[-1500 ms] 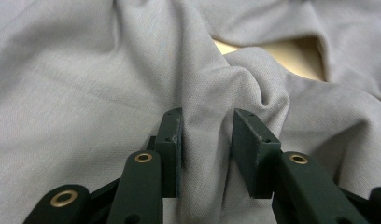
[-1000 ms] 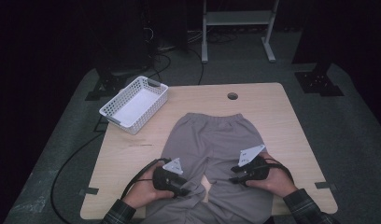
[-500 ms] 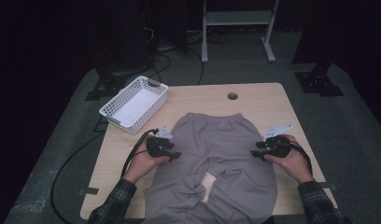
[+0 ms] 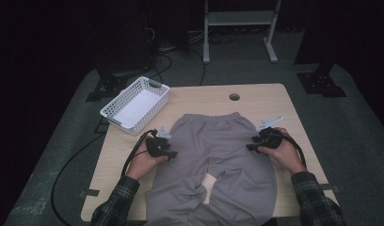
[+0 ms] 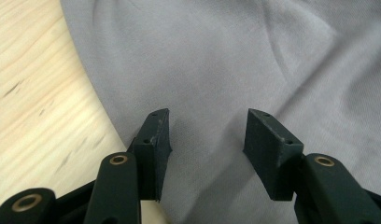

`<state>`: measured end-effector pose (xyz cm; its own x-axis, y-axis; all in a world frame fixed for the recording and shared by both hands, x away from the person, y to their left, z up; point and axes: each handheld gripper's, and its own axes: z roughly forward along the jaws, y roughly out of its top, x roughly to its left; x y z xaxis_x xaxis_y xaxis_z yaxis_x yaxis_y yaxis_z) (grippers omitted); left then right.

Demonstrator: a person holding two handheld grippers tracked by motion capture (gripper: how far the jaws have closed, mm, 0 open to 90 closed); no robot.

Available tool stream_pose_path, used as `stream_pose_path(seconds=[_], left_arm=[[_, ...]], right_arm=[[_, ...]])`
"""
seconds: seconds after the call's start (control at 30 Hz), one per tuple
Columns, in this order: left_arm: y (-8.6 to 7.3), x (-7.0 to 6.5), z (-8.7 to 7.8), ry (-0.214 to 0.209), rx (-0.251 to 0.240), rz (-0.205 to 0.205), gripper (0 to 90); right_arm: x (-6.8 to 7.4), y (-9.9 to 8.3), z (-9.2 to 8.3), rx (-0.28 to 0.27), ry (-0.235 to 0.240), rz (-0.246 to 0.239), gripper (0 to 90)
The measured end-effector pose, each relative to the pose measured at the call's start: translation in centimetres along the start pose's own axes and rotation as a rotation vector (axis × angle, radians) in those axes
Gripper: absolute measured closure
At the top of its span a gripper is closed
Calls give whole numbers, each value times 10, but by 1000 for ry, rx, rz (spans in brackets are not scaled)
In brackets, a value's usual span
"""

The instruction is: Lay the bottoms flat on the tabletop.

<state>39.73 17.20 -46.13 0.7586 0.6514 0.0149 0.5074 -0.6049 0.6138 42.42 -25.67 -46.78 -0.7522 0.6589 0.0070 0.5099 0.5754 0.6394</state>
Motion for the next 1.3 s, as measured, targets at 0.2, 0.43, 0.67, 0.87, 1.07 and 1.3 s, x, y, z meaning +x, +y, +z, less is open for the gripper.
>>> stream_pose_path(seconds=[0.2, 0.43, 0.67, 0.87, 1.07, 1.3], left_arm=[[-10, 6, -8, 32, 5, -35, 496], [-8, -17, -35, -21, -120, -56, 487], [-19, -60, -45, -93, -136, -4, 482], [-27, -78, -49, -101, -131, 22, 477], [-33, -87, -52, -94, -135, 29, 472], [-38, -93, -54, -88, -140, 34, 471]], right_arm=[[-4, 18, 15, -10, -1, -1, 512], [26, 18, -26, -120, 45, -19, 546], [76, -2, -41, -136, 136, -87, 574], [123, -11, -43, -127, 235, -160, 592], [154, -17, -23, -40, 272, -223, 593], [165, -24, -17, -14, 253, -277, 792]])
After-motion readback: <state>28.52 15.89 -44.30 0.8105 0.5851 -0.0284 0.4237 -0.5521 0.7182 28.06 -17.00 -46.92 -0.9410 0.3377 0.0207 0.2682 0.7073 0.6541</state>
